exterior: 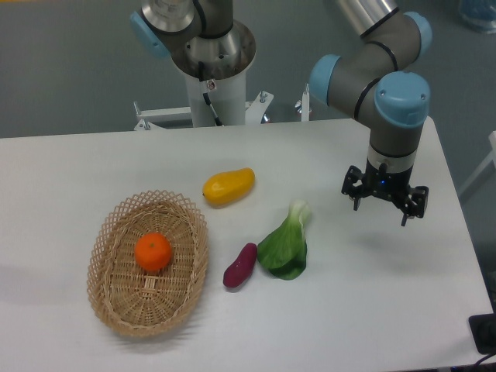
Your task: Place the orange in the basket
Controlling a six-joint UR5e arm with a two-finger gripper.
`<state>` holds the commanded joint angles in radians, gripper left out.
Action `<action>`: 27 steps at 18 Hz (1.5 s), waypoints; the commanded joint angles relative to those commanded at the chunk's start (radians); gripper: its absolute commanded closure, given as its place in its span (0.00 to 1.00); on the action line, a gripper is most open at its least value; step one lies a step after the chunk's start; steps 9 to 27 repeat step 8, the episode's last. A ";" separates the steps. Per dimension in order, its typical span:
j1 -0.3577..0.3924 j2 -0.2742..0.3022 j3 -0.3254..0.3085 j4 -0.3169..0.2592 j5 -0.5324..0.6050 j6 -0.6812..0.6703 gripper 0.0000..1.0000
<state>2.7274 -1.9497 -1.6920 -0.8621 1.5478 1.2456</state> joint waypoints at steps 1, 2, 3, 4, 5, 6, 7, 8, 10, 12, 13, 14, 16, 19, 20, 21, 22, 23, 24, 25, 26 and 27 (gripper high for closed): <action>0.000 0.000 -0.002 0.000 0.000 0.000 0.00; 0.000 -0.002 -0.002 0.002 0.000 0.000 0.00; 0.000 0.000 -0.002 0.002 0.000 -0.002 0.00; -0.002 0.000 -0.002 0.002 0.000 0.000 0.00; 0.000 0.000 -0.002 0.002 -0.002 -0.003 0.00; -0.002 0.000 -0.002 0.002 -0.002 -0.005 0.00; -0.002 0.002 -0.002 0.002 -0.002 -0.008 0.00; -0.003 0.000 -0.003 0.002 -0.002 -0.011 0.00; -0.003 0.000 -0.003 0.002 -0.002 -0.011 0.00; -0.003 0.000 -0.003 0.002 -0.002 -0.011 0.00; -0.003 0.000 -0.003 0.002 -0.002 -0.011 0.00; -0.003 0.000 -0.003 0.002 -0.002 -0.011 0.00; -0.003 0.000 -0.003 0.002 -0.002 -0.011 0.00; -0.003 0.000 -0.003 0.002 -0.002 -0.011 0.00; -0.003 0.000 -0.003 0.002 -0.002 -0.011 0.00; -0.003 0.000 -0.003 0.002 -0.002 -0.011 0.00; -0.003 0.000 -0.003 0.002 -0.002 -0.011 0.00; -0.003 0.000 -0.003 0.002 -0.002 -0.011 0.00; -0.003 0.000 -0.003 0.002 -0.002 -0.011 0.00; -0.003 0.000 -0.003 0.002 -0.002 -0.011 0.00; -0.003 0.000 -0.003 0.002 -0.002 -0.011 0.00; -0.003 0.000 -0.003 0.002 -0.002 -0.011 0.00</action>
